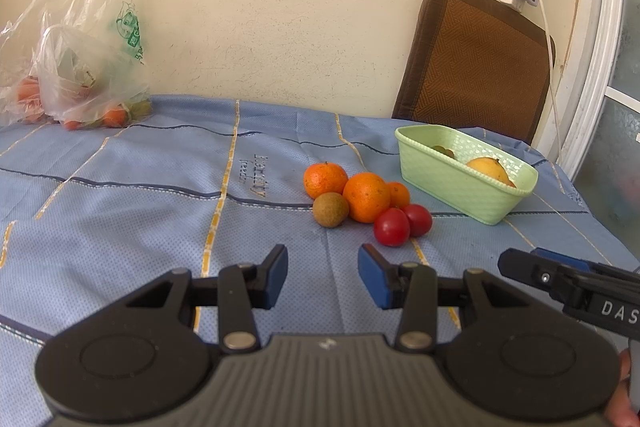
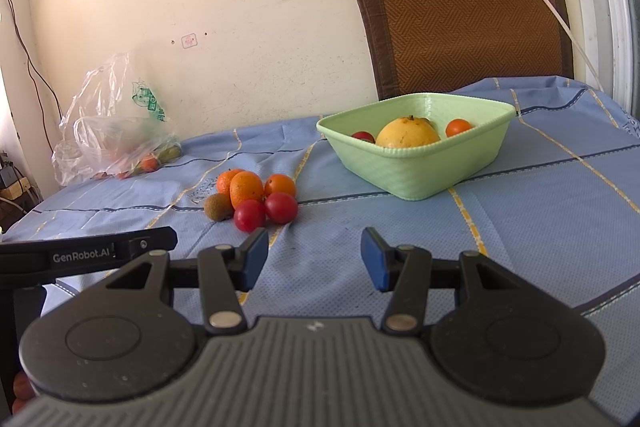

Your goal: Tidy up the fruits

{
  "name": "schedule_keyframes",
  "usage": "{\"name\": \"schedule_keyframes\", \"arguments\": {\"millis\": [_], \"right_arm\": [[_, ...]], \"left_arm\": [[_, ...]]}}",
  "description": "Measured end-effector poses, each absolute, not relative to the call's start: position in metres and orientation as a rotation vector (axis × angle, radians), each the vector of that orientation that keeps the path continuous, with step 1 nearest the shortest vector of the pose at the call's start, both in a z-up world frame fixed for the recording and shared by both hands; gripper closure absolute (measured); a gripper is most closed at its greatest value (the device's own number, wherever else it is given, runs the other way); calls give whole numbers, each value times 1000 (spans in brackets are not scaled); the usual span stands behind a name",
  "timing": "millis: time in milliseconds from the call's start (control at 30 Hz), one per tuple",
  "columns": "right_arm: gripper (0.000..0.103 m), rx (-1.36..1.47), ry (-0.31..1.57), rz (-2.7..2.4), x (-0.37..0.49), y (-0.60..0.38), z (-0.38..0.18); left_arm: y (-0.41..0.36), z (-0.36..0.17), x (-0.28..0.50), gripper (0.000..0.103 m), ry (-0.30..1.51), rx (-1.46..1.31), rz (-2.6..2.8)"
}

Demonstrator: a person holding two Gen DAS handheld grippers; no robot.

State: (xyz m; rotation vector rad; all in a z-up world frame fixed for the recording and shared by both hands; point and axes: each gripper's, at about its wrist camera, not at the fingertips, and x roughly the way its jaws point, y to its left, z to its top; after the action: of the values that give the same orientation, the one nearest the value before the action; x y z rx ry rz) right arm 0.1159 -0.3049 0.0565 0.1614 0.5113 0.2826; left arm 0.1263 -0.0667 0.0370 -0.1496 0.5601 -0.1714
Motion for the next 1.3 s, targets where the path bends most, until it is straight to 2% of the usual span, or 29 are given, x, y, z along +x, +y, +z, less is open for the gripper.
{"name": "schedule_keyframes", "arguments": {"millis": [900, 1300], "right_arm": [[49, 153, 534, 303, 118, -301, 56], [51, 59, 584, 384, 175, -283, 65]], "left_arm": [[-62, 36, 128, 63, 568, -187, -181], [-60, 36, 128, 63, 575, -210, -177]]}}
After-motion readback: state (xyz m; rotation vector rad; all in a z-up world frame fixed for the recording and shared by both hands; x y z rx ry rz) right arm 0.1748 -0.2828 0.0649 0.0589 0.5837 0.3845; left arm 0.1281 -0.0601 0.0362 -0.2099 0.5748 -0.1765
